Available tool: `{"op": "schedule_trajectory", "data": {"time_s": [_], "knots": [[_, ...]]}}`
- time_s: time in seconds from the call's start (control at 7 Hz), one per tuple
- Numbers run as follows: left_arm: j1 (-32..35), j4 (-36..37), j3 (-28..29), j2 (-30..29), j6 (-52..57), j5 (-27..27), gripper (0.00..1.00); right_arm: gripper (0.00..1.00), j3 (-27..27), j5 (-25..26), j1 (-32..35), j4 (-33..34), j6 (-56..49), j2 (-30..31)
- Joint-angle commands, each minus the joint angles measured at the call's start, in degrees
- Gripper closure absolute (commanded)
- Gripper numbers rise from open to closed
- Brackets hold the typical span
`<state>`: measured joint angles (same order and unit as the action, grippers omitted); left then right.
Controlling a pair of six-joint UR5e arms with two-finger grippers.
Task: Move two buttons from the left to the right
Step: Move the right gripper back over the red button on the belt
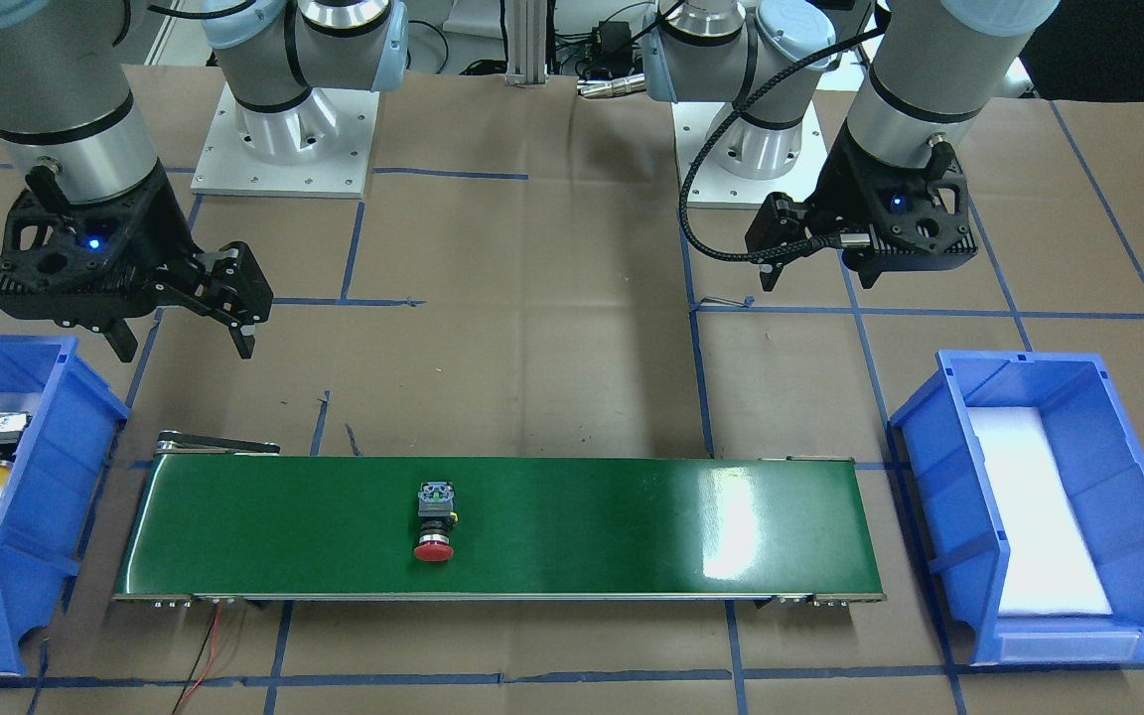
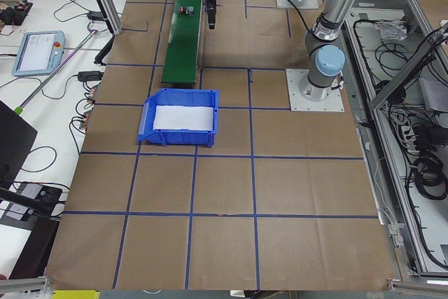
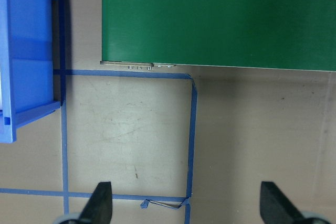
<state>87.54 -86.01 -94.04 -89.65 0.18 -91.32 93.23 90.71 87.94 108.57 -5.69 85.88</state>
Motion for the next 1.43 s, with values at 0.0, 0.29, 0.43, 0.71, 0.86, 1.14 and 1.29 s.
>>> {"op": "schedule_trajectory", "data": {"time_s": [0.0, 0.29, 0.43, 0.71, 0.86, 1.14, 1.29], "knots": [[0.0, 0.1, 0.0, 0.0, 0.0, 0.0, 0.0, 0.0, 0.0, 0.7, 0.0, -0.2, 0.1, -0.7], [0.0, 0.1, 0.0, 0.0, 0.0, 0.1, 0.0, 0.0, -0.1, -0.2, 0.0, 0.5, 0.1, -3.0], [0.0, 0.1, 0.0, 0.0, 0.0, -0.1, 0.0, 0.0, -0.2, -0.3, 0.0, 0.7, 0.1, -4.7], [0.0, 0.1, 0.0, -0.1, 0.0, -0.1, 0.0, 0.0, -0.5, -0.4, 0.0, 2.0, 0.1, -9.0], [0.0, 0.1, 0.0, -0.1, 0.0, -0.1, 0.0, 0.0, -2.9, -3.0, 0.0, 3.6, 0.1, -11.4], [0.0, 0.1, 0.0, -0.1, 0.0, -0.1, 0.0, 0.0, -6.3, -4.9, 0.0, 2.8, 0.1, -16.1], [0.0, 0.1, -0.1, -0.2, 0.0, -0.1, 0.0, 0.0, -6.0, -4.8, 0.0, 2.8, 0.1, -17.4]]}}
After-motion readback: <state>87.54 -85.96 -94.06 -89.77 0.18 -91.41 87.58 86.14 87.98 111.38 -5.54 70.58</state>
